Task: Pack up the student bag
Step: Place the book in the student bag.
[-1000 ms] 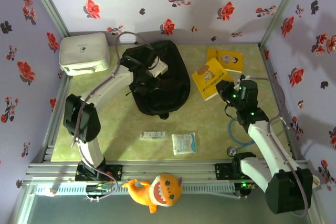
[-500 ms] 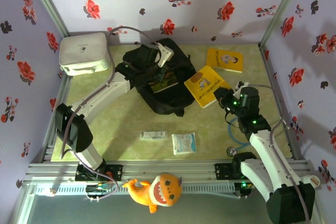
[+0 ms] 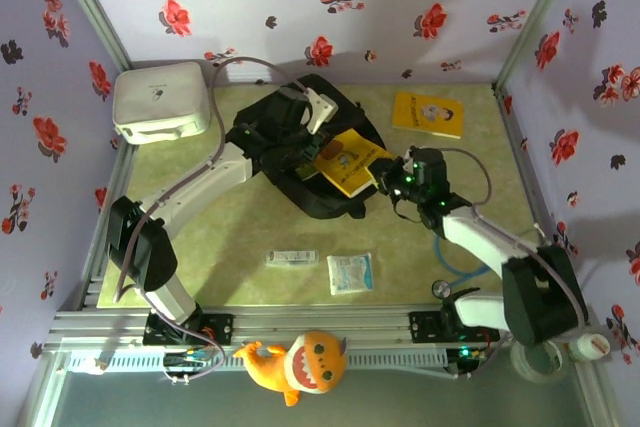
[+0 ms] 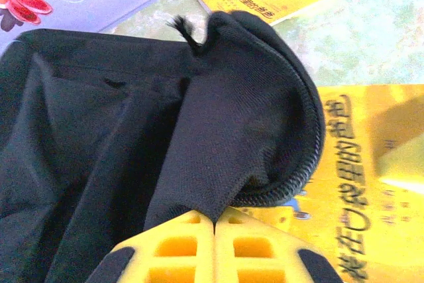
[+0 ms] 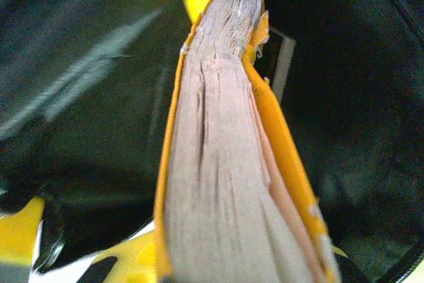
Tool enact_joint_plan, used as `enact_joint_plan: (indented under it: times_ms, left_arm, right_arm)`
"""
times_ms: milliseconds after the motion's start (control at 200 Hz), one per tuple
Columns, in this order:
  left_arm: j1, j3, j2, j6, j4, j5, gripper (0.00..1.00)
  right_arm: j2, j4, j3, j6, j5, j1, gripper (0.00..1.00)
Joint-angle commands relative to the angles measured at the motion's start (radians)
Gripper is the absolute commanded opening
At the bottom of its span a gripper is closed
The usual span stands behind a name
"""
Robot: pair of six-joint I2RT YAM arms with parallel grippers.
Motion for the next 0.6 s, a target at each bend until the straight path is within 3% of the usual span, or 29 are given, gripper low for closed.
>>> enact_joint_plan:
  times_ms: [0, 195, 595]
  left_arm:
    - [-0.010, 0.002, -0.037, -0.016, 0.098, 0.030, 0.00]
    - [-0.011, -0.004, -0.043, -0.020, 0.107, 0.027, 0.00]
    - [-0.009, -0.004, -0.041, -0.030, 0.123, 0.017, 0.00]
  right_arm:
    - [0.092, 0.151, 0.085, 0.043, 0.025, 0.035, 0.13]
    - [0.275, 0.248, 0.169, 0.090, 0.043, 0.069, 0.13]
    - [0.552, 0.264, 0.390, 0.110, 0.029, 0.110, 0.14]
